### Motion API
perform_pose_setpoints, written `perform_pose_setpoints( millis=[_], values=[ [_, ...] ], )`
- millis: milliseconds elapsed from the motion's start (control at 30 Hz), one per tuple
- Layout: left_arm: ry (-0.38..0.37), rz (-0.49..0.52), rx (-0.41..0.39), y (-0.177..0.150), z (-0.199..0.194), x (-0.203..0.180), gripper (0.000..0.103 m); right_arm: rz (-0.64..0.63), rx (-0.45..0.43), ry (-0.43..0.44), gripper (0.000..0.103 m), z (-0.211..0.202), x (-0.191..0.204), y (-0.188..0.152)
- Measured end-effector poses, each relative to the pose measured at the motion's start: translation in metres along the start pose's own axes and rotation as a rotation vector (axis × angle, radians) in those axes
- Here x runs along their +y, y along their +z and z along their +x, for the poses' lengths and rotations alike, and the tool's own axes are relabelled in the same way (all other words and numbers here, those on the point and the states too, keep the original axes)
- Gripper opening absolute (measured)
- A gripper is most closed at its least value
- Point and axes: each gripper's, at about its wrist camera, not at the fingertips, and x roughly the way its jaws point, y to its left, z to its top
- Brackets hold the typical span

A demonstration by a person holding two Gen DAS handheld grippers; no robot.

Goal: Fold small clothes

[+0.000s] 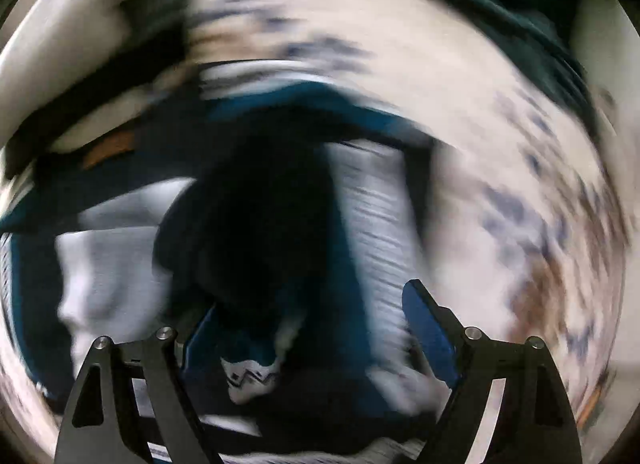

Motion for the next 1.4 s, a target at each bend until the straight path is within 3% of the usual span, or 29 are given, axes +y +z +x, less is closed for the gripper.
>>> perform_pose_setpoints(
  millis=[167,233,300,367,433,467,500,600,733,767,800,833,867,1000,1100,1200,1267,1300,1333,1400],
  values=[
    [-0.2,-0.095,0.055,-0.019,0.007,0.012,0.084,0.104,0.08,-0.088,0.087,-0.011,-0.057,-0.02],
    [-0.248,-0.132,0.074,-0.025,0.012,0.014,0.084,0.105,0.038,-0.089,0.087,-0.035,-0.055,-0.022],
    [-0.284,-0.137,0.066,-0.027,0.015,0.011,0.084,0.087,-0.024,-0.017,0.087,-0.063,-0.026,-0.018],
    [-0.323,-0.099,0.04,-0.026,0.02,0.004,0.079,0.012,-0.043,0.121,0.087,-0.08,0.016,-0.012],
    [-0.354,-0.048,0.044,-0.026,0.029,-0.004,0.044,-0.153,0.018,0.32,0.087,-0.08,0.09,0.0],
    [-0.368,-0.025,0.065,-0.028,0.033,-0.006,0.012,-0.205,0.043,0.378,0.087,-0.077,0.116,0.003],
    [-0.375,-0.005,0.083,-0.03,0.038,-0.008,0.005,-0.275,0.072,0.437,0.087,-0.074,0.155,0.009],
    [-0.379,0.0,0.074,-0.042,0.039,-0.002,0.005,-0.487,0.094,0.48,0.087,-0.07,0.25,0.022],
    [-0.387,-0.071,0.104,-0.059,0.046,0.014,0.005,-0.724,0.17,0.437,0.087,-0.057,0.343,0.029],
    [-0.39,-0.085,0.108,-0.062,0.047,0.017,0.005,-0.777,0.197,0.406,0.08,-0.048,0.363,0.027],
    [-0.393,-0.093,0.109,-0.064,0.047,0.019,0.005,-0.821,0.218,0.398,0.066,-0.043,0.375,0.025],
    [-0.398,-0.102,0.111,-0.064,0.048,0.02,0.005,-0.858,0.235,0.389,0.02,-0.038,0.385,0.023],
    [-0.401,-0.106,0.112,-0.065,0.048,0.02,0.005,-0.869,0.221,0.373,0.005,-0.037,0.388,0.021],
    [-0.411,-0.122,0.12,-0.062,0.051,0.021,0.005,-0.805,0.075,0.388,0.005,-0.049,0.377,0.034],
    [-0.412,-0.128,0.134,-0.058,0.05,0.026,0.005,-0.708,0.03,0.393,0.003,-0.046,0.36,0.047],
    [-0.399,-0.145,0.151,-0.049,0.044,0.035,0.007,-0.644,0.106,0.359,0.005,-0.033,0.35,0.063],
    [-0.399,-0.152,0.145,-0.041,0.035,0.04,0.007,-0.572,0.123,0.431,0.025,-0.043,0.329,0.073],
    [-0.366,-0.131,0.135,-0.035,0.029,0.04,0.016,-0.544,0.093,0.452,0.051,-0.055,0.314,0.076],
    [-0.339,-0.092,0.124,-0.028,0.023,0.035,0.025,-0.503,0.047,0.466,0.064,-0.07,0.289,0.078],
    [-0.328,-0.034,0.105,-0.013,0.016,0.026,0.09,-0.427,-0.012,0.44,0.066,-0.09,0.238,0.077]
  ],
)
